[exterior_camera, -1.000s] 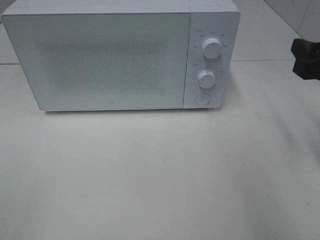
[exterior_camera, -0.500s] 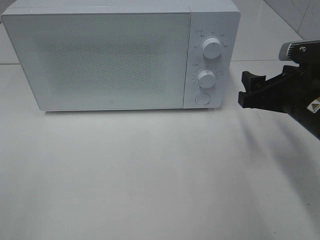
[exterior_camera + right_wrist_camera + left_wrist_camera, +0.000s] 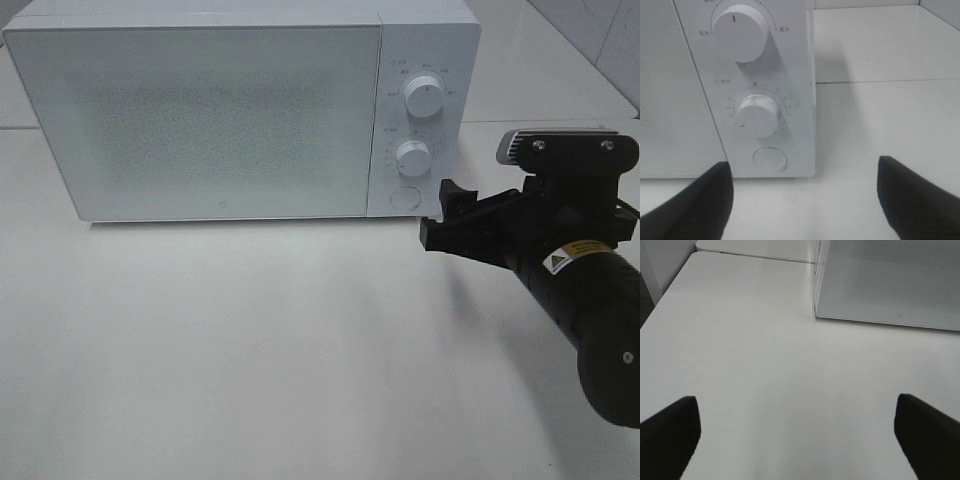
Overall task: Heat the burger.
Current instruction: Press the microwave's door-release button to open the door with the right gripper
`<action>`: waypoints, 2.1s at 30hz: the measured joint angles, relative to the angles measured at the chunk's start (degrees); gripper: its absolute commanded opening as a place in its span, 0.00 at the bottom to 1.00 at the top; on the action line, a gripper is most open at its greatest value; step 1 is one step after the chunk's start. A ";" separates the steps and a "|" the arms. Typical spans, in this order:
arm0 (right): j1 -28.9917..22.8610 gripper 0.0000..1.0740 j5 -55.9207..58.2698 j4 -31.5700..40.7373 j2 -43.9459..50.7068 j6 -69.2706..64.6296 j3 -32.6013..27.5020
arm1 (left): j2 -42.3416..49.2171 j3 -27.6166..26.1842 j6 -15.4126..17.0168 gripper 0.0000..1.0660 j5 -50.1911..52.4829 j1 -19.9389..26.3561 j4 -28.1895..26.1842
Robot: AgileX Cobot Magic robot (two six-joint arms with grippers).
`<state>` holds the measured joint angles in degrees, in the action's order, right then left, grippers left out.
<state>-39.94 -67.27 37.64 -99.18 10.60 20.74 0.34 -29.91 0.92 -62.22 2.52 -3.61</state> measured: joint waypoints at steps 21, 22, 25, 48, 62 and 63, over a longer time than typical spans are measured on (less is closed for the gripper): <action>-4.93 0.56 -0.40 4.53 -0.46 -12.20 0.00 | 0.00 0.00 0.00 0.92 0.00 0.00 0.00; -4.93 0.50 -0.40 4.53 -0.46 -18.28 0.00 | 0.00 0.00 0.00 0.92 0.00 0.00 0.00; -4.93 0.42 -0.40 4.53 -0.46 -27.85 0.00 | 0.00 0.00 0.00 0.92 0.00 0.00 0.00; -4.93 0.00 0.74 8.14 -0.46 -82.22 0.00 | 0.00 0.00 0.00 0.92 0.00 0.00 0.00; -4.93 0.00 3.27 8.54 -7.79 -82.62 8.37 | 0.00 0.00 0.00 0.92 0.00 0.00 0.00; -4.93 0.00 3.27 8.54 -8.37 -82.62 9.00 | 0.00 0.00 0.00 0.92 0.00 0.00 0.00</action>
<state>-44.86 -64.00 46.18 -107.54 -72.02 29.74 0.34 -29.91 0.92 -62.22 2.52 -3.61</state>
